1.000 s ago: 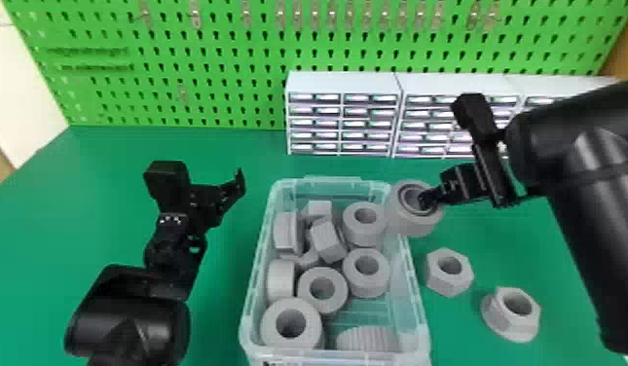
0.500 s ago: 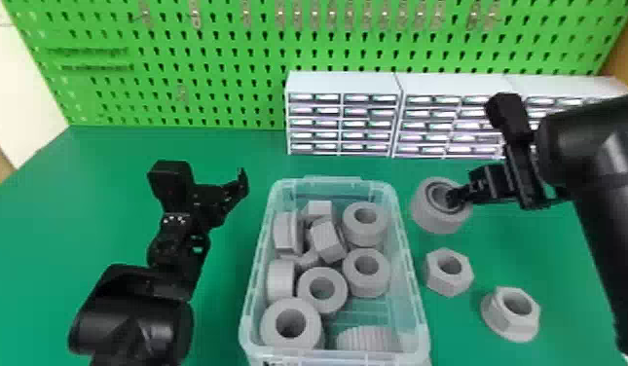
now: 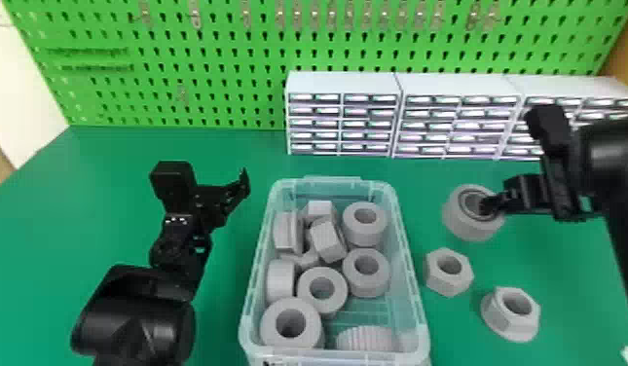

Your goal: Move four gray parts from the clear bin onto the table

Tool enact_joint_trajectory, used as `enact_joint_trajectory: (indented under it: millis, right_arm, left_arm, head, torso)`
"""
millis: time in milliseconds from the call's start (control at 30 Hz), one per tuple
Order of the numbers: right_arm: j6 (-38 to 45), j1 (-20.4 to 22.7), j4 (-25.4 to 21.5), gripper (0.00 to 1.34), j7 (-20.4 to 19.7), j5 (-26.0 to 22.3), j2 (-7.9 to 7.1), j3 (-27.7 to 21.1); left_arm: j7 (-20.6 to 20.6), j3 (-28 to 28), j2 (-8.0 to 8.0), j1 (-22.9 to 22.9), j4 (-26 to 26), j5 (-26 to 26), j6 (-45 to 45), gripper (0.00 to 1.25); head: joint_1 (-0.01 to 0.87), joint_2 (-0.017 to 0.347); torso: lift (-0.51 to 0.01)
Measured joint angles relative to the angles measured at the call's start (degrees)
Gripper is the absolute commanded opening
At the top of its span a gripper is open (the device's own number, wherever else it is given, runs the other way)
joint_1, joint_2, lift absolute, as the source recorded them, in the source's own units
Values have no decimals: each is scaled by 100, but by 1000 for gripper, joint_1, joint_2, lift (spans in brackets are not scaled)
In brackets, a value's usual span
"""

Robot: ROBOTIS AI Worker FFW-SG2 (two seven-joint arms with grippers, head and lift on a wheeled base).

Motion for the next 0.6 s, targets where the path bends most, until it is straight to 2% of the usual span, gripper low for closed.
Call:
enact_joint_trajectory:
  millis: [600]
  right_arm:
    - [0, 367, 48, 434, 0, 525, -76, -866]
  left_arm:
    - [3, -68, -1, 31, 30, 23, -44, 1131]
  head:
    - [693, 72]
  torso:
    - [-52]
